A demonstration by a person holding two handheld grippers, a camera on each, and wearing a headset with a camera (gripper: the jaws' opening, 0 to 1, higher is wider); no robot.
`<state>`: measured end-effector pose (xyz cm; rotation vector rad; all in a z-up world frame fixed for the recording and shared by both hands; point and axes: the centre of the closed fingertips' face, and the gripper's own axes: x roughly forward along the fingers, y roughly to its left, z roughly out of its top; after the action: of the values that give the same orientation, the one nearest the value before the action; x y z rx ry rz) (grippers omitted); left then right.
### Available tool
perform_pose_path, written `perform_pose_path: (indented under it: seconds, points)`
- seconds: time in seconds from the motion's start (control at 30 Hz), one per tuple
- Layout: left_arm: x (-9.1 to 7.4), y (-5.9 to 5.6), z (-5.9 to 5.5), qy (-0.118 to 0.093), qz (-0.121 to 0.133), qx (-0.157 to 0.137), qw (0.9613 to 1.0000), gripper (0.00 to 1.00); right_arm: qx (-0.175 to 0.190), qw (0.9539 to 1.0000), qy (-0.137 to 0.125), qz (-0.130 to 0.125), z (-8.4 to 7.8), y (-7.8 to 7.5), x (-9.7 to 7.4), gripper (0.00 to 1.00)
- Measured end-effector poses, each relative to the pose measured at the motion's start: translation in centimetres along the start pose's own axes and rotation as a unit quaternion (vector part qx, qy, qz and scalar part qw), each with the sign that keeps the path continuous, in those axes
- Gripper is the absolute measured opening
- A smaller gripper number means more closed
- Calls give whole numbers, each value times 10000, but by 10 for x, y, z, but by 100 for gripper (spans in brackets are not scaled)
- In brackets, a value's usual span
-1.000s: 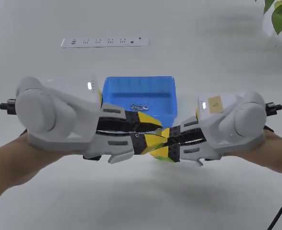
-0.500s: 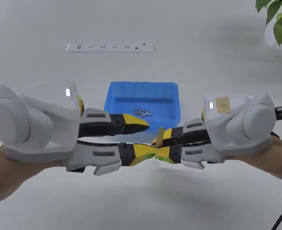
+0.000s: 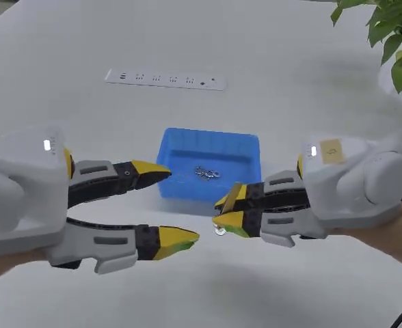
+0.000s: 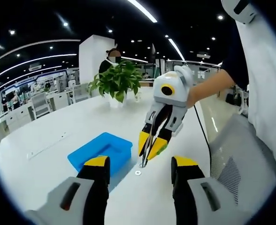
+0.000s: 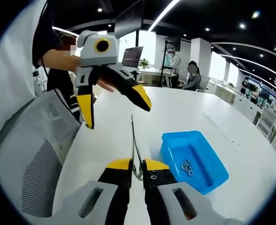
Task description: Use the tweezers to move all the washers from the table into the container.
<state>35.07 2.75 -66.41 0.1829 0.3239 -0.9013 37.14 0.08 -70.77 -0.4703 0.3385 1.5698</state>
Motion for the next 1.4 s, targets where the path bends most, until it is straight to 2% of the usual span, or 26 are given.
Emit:
perform_pose_path:
  seconds: [0.33, 0.7, 0.87, 1.0, 1.07, 1.17, 1.3, 1.4]
  points:
    - [-11, 7, -4, -141, 229, -179, 9995, 70, -100, 9999, -66, -62, 24, -13, -8, 9]
    - [-17, 13, -11, -229, 367, -292, 9986, 71, -223, 9997, 59, -106, 35, -38, -6, 9]
    - [-20, 15, -16, -235, 388, -373, 9983, 74, -259, 9995, 106, -134, 37, -52, -1, 9]
    - [-23, 17, -19, -241, 421, -435, 9979, 77, -266, 9994, 158, -164, 35, -64, 6, 9]
    - [-24, 19, -20, -287, 484, -482, 9973, 82, -281, 9992, 209, -181, 31, -69, 9, 9]
    - [-26, 22, -19, -370, 580, -544, 9961, 88, -283, 9989, 298, -239, 20, -81, 17, 9]
    - [-29, 26, -22, -335, 738, -589, 9950, 94, -285, 9985, 362, -288, 9, -90, 24, 9]
    - [-30, 26, -24, -307, 759, -611, 9948, 97, -277, 9982, 441, -298, -1, -96, 29, 9]
